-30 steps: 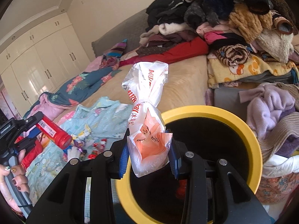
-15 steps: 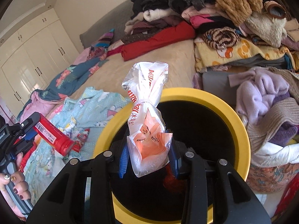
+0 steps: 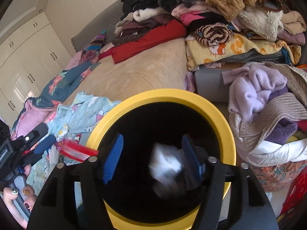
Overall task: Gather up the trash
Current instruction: 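Carry both items over the yellow bin and open both tools to drop them, then move both tools back over the wrappers and white mesh sleeve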
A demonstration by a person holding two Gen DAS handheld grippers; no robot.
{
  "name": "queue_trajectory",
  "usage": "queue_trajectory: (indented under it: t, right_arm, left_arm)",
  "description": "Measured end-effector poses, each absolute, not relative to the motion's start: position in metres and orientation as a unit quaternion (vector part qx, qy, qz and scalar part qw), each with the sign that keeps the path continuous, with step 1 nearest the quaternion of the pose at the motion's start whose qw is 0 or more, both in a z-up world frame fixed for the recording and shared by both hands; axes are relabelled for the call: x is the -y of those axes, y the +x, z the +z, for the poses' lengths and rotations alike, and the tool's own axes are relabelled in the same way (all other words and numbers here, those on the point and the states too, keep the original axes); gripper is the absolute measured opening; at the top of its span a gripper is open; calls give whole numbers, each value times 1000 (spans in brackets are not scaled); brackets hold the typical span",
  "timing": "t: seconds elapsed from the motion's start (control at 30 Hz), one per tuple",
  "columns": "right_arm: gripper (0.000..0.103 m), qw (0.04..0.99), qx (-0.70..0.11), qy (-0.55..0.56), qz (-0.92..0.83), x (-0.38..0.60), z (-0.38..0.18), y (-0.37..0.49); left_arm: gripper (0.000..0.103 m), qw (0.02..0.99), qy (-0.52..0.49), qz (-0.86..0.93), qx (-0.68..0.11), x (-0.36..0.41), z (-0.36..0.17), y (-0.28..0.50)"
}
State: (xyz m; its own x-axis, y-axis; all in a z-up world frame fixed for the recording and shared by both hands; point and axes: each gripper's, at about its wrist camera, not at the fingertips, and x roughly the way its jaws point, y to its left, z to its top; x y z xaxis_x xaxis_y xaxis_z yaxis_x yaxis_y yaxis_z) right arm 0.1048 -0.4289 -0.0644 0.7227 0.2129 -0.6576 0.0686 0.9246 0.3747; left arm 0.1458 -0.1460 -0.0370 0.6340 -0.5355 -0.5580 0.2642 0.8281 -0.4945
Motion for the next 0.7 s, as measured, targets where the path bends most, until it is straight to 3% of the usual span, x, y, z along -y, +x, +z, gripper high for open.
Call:
queue_trajectory:
  t: [0.03, 0.1, 0.23, 0.7]
  right_arm:
    - [66, 909, -368, 190, 38, 429, -64, 105]
    - [69, 911, -364, 190, 37, 428, -62, 104]
    - [71, 917, -352, 185, 41, 420, -58, 102]
    - [79, 937, -304, 152, 81, 373, -27, 94]
  left_arm:
    - [65, 887, -184, -221, -361, 143, -36, 145]
    - [81, 891, -182, -213, -357, 139, -35, 142]
    - [91, 898, -186, -199, -346, 127, -30, 137]
    - [92, 932, -156, -150, -292, 86, -7, 123]
